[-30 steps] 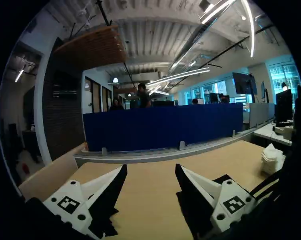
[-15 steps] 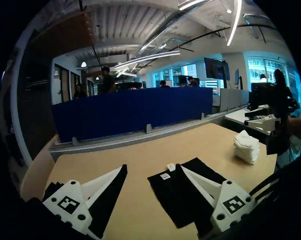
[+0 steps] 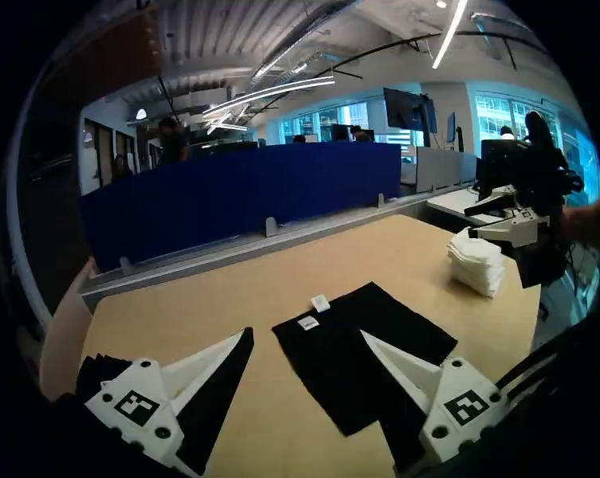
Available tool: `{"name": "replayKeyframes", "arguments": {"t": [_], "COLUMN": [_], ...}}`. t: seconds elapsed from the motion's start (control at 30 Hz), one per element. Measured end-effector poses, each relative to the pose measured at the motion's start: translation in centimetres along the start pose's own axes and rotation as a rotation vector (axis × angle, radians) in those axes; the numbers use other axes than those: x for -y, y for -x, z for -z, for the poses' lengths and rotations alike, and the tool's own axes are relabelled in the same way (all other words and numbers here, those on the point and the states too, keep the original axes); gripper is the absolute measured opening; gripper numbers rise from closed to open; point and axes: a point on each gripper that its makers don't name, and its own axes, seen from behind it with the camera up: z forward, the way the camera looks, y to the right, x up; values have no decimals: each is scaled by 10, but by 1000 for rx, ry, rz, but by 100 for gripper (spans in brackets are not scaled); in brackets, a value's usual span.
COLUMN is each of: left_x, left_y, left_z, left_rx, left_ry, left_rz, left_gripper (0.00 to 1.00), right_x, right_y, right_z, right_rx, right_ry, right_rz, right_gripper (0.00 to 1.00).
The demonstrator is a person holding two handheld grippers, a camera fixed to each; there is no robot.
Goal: Fold towel
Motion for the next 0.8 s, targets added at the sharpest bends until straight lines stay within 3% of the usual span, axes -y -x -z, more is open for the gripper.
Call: {"name": "replayKeyframes", "arguments": {"t": [0.37,0.8], "left_x": [-37,-60], "left_y": [52,137], "left_z": [-22,-39], "left_rx": [96,270], "left_ry": [94,166], "left_rz": [-27,-35], "left_gripper": [88,89], "right_x": [13,29], "right_y": [64,145], "right_z": [-20,-31], "right_rx": [107,258], "right_ry": [-54,-100], "right_rz": [5,19], "right_gripper": [100,100]}}
